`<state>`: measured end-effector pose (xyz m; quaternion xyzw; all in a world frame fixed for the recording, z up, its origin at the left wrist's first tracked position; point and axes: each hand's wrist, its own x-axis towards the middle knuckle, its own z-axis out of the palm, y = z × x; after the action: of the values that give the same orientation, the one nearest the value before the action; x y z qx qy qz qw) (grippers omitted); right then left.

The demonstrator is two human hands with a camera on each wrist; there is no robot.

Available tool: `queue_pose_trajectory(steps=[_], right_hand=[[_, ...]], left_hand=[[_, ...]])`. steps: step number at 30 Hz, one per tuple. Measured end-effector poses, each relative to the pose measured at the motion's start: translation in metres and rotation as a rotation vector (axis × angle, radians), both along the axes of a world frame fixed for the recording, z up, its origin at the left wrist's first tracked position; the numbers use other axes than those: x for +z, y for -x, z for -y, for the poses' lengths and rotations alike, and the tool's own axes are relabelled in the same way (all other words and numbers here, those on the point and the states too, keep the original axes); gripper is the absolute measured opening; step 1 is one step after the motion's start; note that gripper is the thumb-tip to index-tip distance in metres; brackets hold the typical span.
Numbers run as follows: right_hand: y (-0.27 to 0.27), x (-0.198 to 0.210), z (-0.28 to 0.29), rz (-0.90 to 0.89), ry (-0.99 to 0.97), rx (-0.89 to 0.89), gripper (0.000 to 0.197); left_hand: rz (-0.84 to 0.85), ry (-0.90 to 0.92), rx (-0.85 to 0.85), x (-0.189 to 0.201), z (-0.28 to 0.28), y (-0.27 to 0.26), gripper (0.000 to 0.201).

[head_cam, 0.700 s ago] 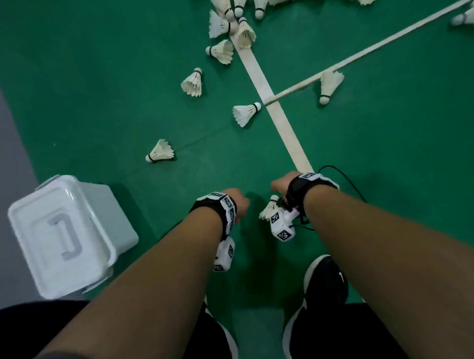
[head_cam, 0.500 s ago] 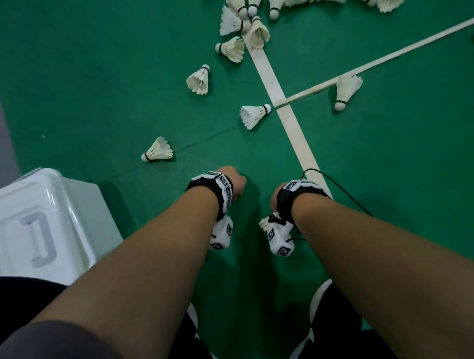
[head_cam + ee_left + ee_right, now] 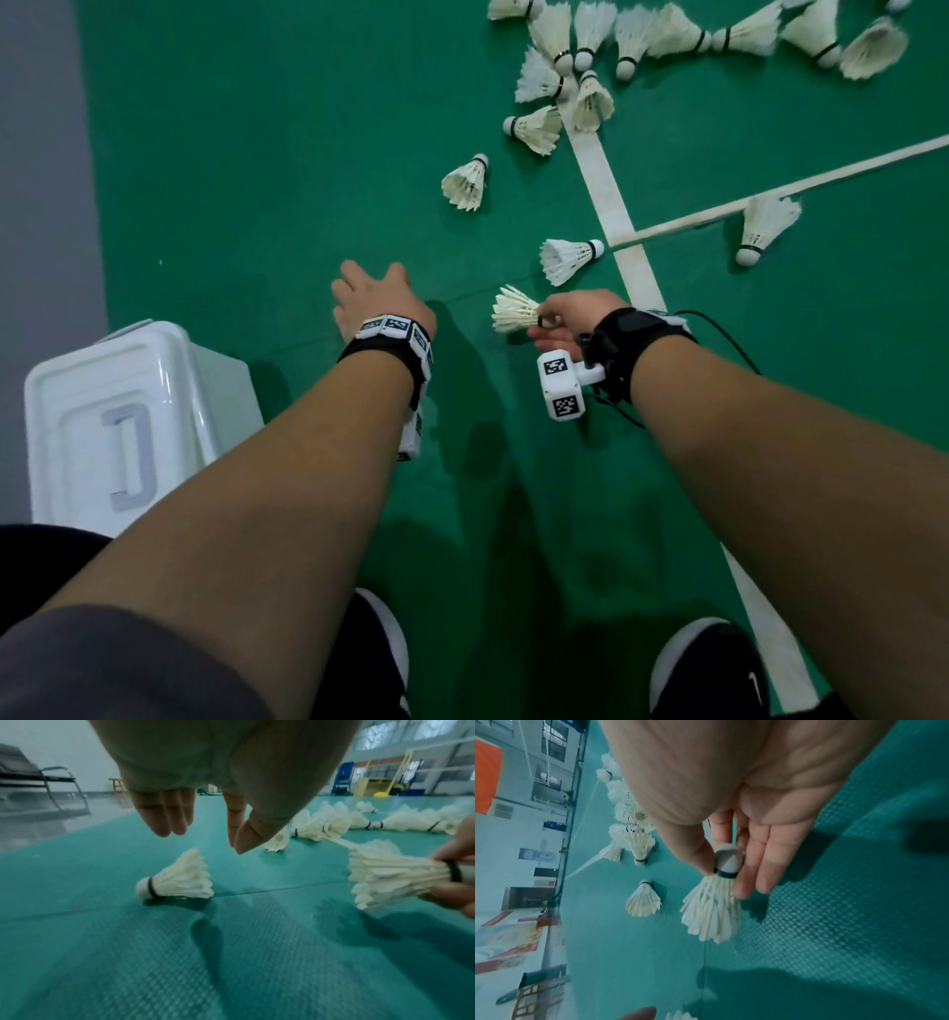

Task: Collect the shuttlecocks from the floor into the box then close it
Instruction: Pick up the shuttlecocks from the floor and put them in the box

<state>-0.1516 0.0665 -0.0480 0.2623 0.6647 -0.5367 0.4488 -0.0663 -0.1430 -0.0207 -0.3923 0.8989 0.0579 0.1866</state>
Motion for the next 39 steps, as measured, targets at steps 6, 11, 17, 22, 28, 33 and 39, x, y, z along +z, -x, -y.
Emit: queue_pose_trajectory(steps=[6, 11, 17, 22, 28, 33, 39], right_hand=[[-0.016, -0.008, 0.010, -0.150, -0.189, 0.494, 0.020], [-0.024, -0.006, 0.015, -0.282, -0.272, 0.808, 0.022], [-0.010, 0.008, 0.023, -0.283, 0.122, 0.104, 0.102], [0.003, 0.015, 0.014, -0.541, -0.045, 0.102, 0.065], [0.009, 0.019, 0.006, -0.600, -0.114, 0.165, 0.056], [-0.002, 0.018, 0.006, -0.657, -0.127, 0.466, 0.031], [-0.001, 0.017, 0.010, -0.654, -0.139, 0.507, 0.043]], left_hand=[[0.186, -0.102, 0.075, -0.020, 0.018, -0.007, 0.054], [0.067, -0.095, -0.067, -0.018, 0.010, -0.007, 0.062], [-0.113, -0.314, -0.113, -0.016, -0.020, 0.008, 0.062], [-0.176, -0.393, -0.176, -0.020, -0.058, 0.010, 0.052], [-0.185, -0.443, -0.206, -0.028, -0.080, 0.008, 0.048], [-0.297, -0.529, -0.081, -0.022, -0.085, 0.015, 0.055], [-0.255, -0.547, -0.081, -0.021, -0.085, 0.020, 0.115]])
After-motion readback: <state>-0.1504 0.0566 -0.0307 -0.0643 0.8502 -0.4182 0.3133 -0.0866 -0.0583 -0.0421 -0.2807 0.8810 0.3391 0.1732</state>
